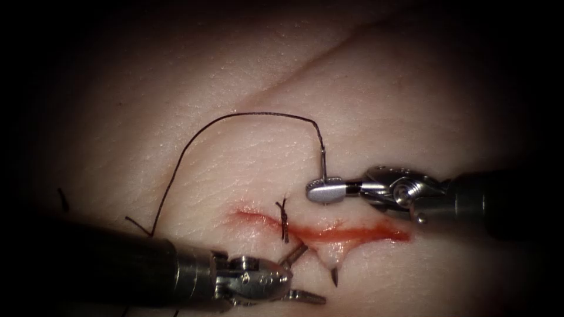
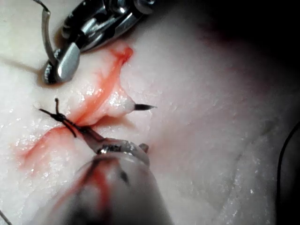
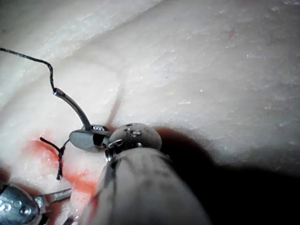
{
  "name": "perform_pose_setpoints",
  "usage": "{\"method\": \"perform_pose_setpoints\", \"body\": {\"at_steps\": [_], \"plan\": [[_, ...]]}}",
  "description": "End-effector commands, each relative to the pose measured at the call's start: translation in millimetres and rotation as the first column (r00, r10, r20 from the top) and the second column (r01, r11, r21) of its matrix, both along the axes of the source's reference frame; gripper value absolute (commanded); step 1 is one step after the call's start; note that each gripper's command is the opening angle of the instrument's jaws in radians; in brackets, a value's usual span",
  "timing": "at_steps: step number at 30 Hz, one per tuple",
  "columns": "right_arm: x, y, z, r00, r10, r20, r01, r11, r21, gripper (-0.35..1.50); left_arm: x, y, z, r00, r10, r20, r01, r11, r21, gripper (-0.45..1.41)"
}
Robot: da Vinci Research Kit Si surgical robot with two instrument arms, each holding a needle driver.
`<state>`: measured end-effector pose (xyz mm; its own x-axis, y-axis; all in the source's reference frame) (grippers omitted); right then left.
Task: Wound Closure
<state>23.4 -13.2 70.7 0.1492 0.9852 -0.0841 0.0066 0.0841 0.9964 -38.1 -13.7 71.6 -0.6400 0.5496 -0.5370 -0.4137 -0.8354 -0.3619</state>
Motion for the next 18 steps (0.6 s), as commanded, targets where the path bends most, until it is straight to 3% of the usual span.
{"method": "perform_pose_setpoints", "body": {"at_steps": [1, 10, 11, 12, 13, 14, 16, 18], "plan": [[0.2, -0.8, 0.2, 1.000, -0.001, 0.001, 0.001, 1.000, 0.003, -0.35, -0.5, -0.5, 0.5, 1.000, 0.001, 0.000, -0.001, 1.000, 0.001, 0.91], [0.1, -0.8, 0.6, 1.000, 0.023, -0.014, -0.023, 1.000, 0.002, -0.35, -0.6, -0.5, 0.5, 1.000, 0.005, -0.001, -0.005, 1.000, -0.002, 0.91], [0.1, -0.4, 0.6, 0.999, 0.042, -0.027, -0.043, 0.998, -0.035, -0.21, -0.6, -0.5, 0.5, 1.000, 0.004, -0.001, -0.004, 1.000, -0.002, 0.91], [0.1, 0.1, 0.7, 0.998, 0.059, -0.038, -0.061, 0.995, -0.077, 0.12, -0.7, -0.5, 0.5, 1.000, 0.004, -0.001, -0.004, 1.000, -0.002, 0.91], [0.1, 0.7, 0.7, 0.996, 0.073, -0.047, -0.079, 0.986, -0.147, 0.57, -0.7, -0.5, 0.5, 1.000, 0.004, -0.001, -0.004, 1.000, -0.002, 0.91], [0.1, 1.3, 0.7, 0.995, 0.081, -0.052, -0.091, 0.974, -0.207, 0.86, -0.7, -0.5, 0.4, 1.000, 0.004, -0.002, -0.004, 1.000, -0.002, 0.91], [0.2, 2.4, 0.6, 0.994, 0.092, -0.058, -0.106, 0.944, -0.312, 1.16, -0.7, -0.6, 0.4, 1.000, 0.003, -0.002, -0.003, 1.000, -0.002, 0.91], [0.1, 3.6, 0.4, 0.993, 0.100, -0.064, -0.117, 0.911, -0.396, 1.23, -0.7, -0.5, 0.4, 1.000, 0.003, -0.002, -0.003, 1.000, -0.002, 0.91]]}}
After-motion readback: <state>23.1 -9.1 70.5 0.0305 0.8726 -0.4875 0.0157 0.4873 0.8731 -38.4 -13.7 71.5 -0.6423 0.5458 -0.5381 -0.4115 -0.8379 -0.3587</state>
